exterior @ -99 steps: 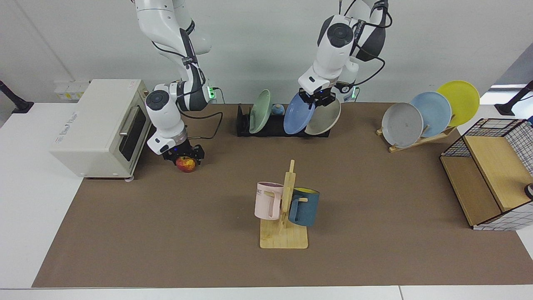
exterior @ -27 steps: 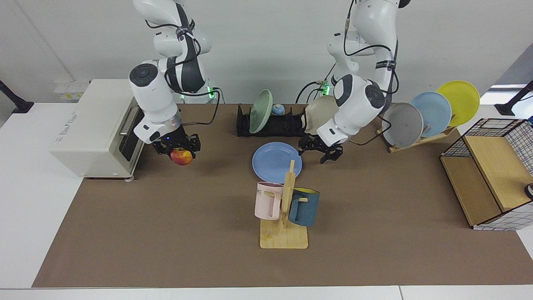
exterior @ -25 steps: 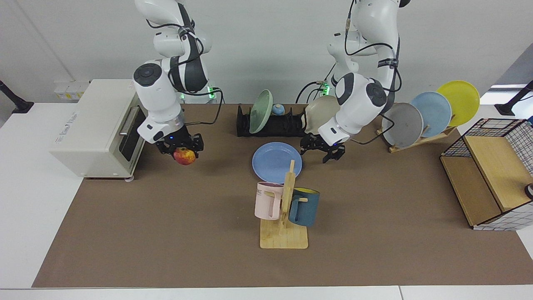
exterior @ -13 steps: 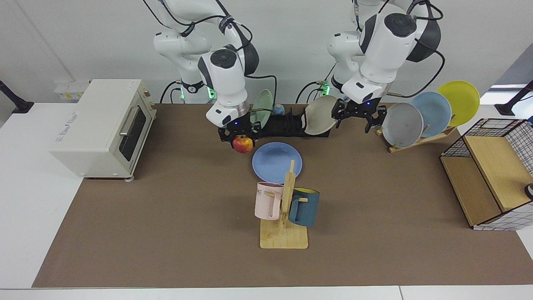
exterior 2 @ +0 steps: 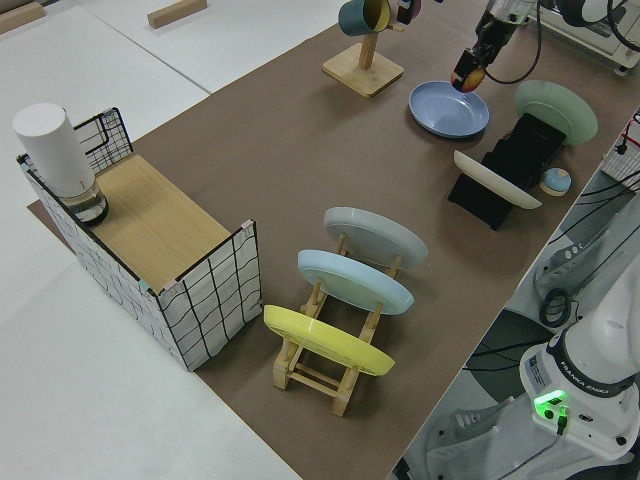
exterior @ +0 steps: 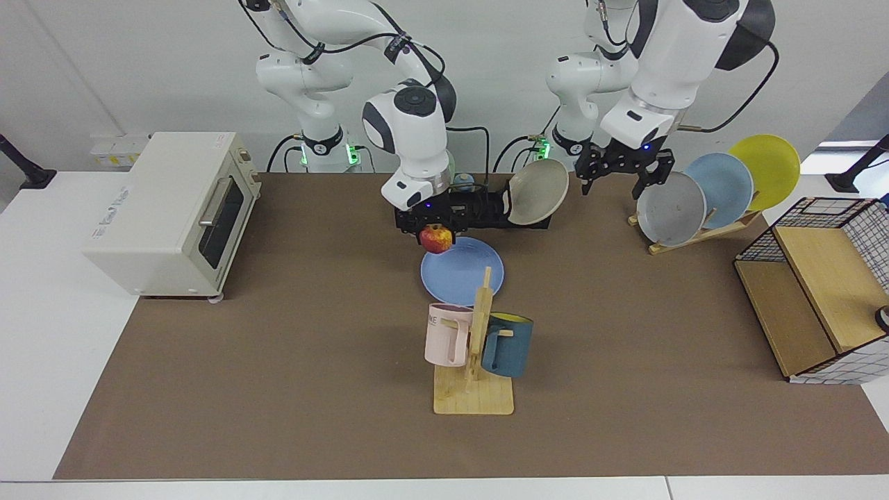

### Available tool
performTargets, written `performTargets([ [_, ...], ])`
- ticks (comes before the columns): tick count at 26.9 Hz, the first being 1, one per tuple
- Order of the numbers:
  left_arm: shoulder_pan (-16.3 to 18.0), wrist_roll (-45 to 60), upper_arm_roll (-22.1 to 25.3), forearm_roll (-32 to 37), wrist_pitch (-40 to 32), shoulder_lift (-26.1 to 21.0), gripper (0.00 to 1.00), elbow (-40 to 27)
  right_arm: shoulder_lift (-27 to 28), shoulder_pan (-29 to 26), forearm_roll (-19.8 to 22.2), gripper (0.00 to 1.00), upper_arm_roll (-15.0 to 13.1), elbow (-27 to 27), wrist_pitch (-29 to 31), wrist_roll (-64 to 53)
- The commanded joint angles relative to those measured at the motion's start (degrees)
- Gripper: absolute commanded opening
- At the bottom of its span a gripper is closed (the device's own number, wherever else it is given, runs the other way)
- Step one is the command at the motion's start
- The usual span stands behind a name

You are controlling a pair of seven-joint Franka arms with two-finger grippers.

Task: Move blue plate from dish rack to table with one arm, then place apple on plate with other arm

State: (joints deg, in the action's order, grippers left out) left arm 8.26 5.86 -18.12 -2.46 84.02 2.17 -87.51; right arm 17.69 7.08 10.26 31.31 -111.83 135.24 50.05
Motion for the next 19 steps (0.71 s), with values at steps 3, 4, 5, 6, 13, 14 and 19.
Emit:
performTargets([
  [3,-0.09,1.35,-0.87,0.7,-2.73,-1.38,1.0,3.22,4.19,0.57,6.09,0.01,1.12,1.53,2.92,5.93],
  [4,-0.18,1.26,-1.04,0.79,-2.64,-1.11,1.0,3.22,4.72,0.83,6.26,0.02,1.12,1.53,3.54,5.93],
  [5,-0.18,1.18,-1.04,0.96,-2.46,-1.11,1.0,3.22,5.07,1.0,6.35,0.03,1.12,1.53,4.06,5.93],
  [6,-0.18,1.0,-0.96,1.23,-2.37,-1.02,1.0,3.22,5.34,1.01,6.44,0.04,1.12,1.44,4.5,5.93],
  [13,1.31,0.47,-0.96,1.58,-2.99,0.56,1.0,1.91,5.17,0.39,8.02,0.17,1.21,-1.89,4.86,5.93],
  [14,1.49,0.47,-0.96,1.58,-2.99,0.56,1.0,1.82,5.08,0.56,8.02,0.19,1.29,-2.16,4.86,6.02],
  [19,0.8,0.39,0.18,1.58,-3.16,0.56,1.0,1.82,5.08,0.57,7.67,0.45,1.38,-2.16,4.95,6.11],
])
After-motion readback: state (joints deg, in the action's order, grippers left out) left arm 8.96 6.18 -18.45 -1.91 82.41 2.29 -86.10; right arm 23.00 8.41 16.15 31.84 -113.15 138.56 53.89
